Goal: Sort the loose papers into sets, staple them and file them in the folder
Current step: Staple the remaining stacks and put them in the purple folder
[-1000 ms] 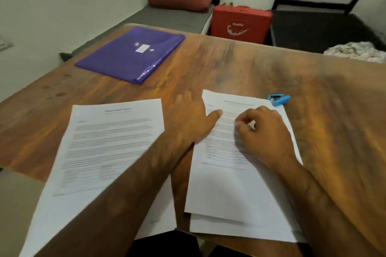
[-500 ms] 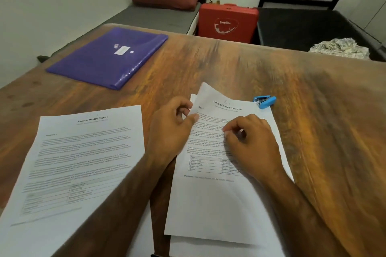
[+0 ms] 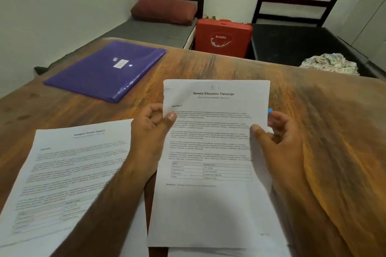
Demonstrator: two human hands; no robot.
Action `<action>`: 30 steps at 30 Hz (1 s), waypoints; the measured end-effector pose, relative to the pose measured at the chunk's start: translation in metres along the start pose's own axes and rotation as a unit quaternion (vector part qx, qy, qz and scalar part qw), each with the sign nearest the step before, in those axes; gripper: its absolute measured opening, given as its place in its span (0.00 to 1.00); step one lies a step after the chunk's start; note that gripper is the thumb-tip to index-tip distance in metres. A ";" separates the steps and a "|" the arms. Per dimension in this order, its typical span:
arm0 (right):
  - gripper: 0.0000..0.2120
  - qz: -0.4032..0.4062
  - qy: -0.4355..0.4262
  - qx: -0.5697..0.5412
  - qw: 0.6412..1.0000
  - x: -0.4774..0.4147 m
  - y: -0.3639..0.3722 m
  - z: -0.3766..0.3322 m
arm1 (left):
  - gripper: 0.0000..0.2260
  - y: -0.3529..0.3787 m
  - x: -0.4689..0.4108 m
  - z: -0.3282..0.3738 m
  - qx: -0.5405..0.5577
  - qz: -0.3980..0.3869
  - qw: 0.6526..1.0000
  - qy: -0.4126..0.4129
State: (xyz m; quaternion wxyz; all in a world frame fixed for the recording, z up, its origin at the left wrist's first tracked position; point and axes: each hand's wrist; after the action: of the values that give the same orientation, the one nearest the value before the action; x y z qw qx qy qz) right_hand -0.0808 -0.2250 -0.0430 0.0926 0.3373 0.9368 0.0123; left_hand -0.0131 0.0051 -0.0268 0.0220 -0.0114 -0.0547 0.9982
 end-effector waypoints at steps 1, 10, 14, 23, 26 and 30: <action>0.16 -0.015 0.027 -0.042 0.999 0.000 0.001 0.000 | 0.09 0.000 0.000 0.001 0.003 -0.001 1.000 -0.004; 0.12 -0.074 0.091 -0.074 0.990 0.006 0.003 -0.005 | 0.09 0.002 0.004 0.005 -0.063 -0.039 0.997 -0.004; 0.13 -0.099 0.113 -0.067 0.986 -0.006 -0.016 -0.008 | 0.08 0.006 0.006 0.013 -0.135 -0.091 0.987 0.005; 0.13 -0.044 0.065 0.209 0.975 -0.031 -0.130 -0.032 | 0.09 0.107 0.016 0.047 -0.222 -0.322 0.920 0.022; 0.15 -0.012 0.088 0.322 0.943 -0.033 -0.169 -0.038 | 0.09 0.156 0.026 0.047 -0.218 -0.350 0.911 0.012; 0.18 0.046 0.135 0.432 0.890 -0.027 -0.203 -0.050 | 0.08 0.207 0.048 0.048 -0.229 -0.392 0.891 0.005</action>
State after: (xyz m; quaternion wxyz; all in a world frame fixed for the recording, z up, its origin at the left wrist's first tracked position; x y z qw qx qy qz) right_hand -0.1977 -0.3968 -0.0071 -0.1904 0.3820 0.8364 -0.3439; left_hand -0.0707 -0.2041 -0.0029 0.4089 0.0017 -0.2814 0.8681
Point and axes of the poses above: each hand's wrist, its own x-axis away from the middle knuckle, its own y-axis out of the palm, z = x × y, and after that the axes turned 13 degrees about -x, right-handed
